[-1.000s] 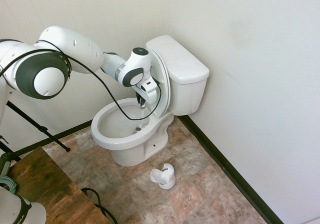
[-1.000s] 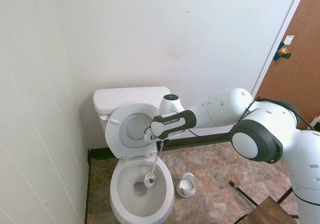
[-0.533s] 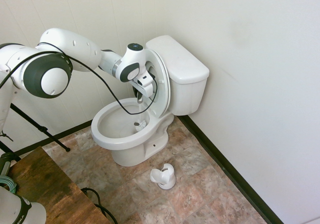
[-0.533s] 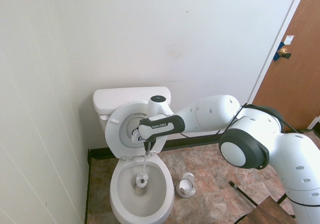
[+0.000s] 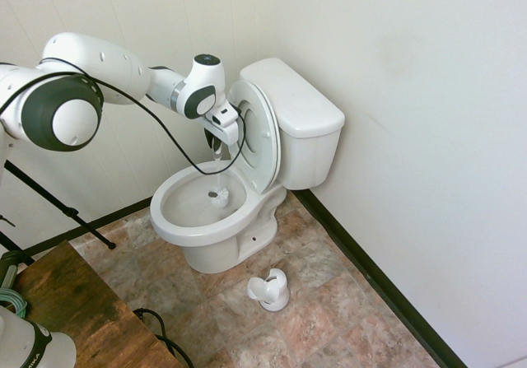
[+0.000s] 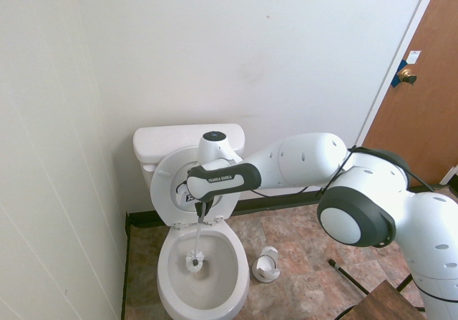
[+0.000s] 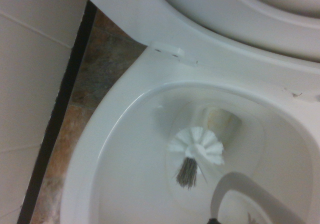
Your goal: Clean the toilet
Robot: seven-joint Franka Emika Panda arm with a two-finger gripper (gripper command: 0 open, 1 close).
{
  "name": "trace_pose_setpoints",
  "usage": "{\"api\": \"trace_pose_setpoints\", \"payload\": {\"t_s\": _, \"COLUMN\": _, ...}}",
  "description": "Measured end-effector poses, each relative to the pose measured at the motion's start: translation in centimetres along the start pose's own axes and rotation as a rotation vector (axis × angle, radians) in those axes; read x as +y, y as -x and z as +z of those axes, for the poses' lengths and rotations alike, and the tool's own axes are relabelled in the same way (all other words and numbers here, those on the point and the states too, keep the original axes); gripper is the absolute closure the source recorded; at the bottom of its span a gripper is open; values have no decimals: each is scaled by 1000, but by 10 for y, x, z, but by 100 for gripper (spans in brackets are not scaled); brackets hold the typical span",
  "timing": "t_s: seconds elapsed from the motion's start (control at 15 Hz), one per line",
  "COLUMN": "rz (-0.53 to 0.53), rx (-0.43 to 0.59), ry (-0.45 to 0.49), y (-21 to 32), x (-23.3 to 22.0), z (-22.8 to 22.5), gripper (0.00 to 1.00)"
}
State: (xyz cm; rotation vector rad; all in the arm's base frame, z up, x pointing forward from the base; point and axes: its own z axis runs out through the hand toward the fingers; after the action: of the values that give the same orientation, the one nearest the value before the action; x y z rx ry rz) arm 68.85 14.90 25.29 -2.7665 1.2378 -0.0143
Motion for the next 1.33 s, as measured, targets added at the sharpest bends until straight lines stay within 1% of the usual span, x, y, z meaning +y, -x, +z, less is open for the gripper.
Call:
{"api": "trace_pose_setpoints", "payload": {"t_s": 0.27, "rz": -15, "rx": 41, "ry": 0, "y": 26, "x": 32, "z": -74, "gripper": 100}}
{"api": "trace_pose_setpoints", "payload": {"t_s": 0.47, "rz": 5, "rx": 54, "ry": -3, "y": 33, "x": 77, "z": -114, "gripper": 100}}
{"api": "trace_pose_setpoints", "payload": {"t_s": 0.8, "rz": 92, "rx": 78, "ry": -27, "y": 5, "x": 157, "z": -164, "gripper": 100}}
{"api": "trace_pose_setpoints", "payload": {"t_s": 1.0, "rz": 149, "rx": 92, "ry": -19, "y": -25, "x": 197, "z": -170, "gripper": 100}}
{"api": "trace_pose_setpoints", "payload": {"t_s": 1.33, "rz": 234, "rx": 122, "ry": 18, "y": -79, "x": 247, "z": -132, "gripper": 100}}
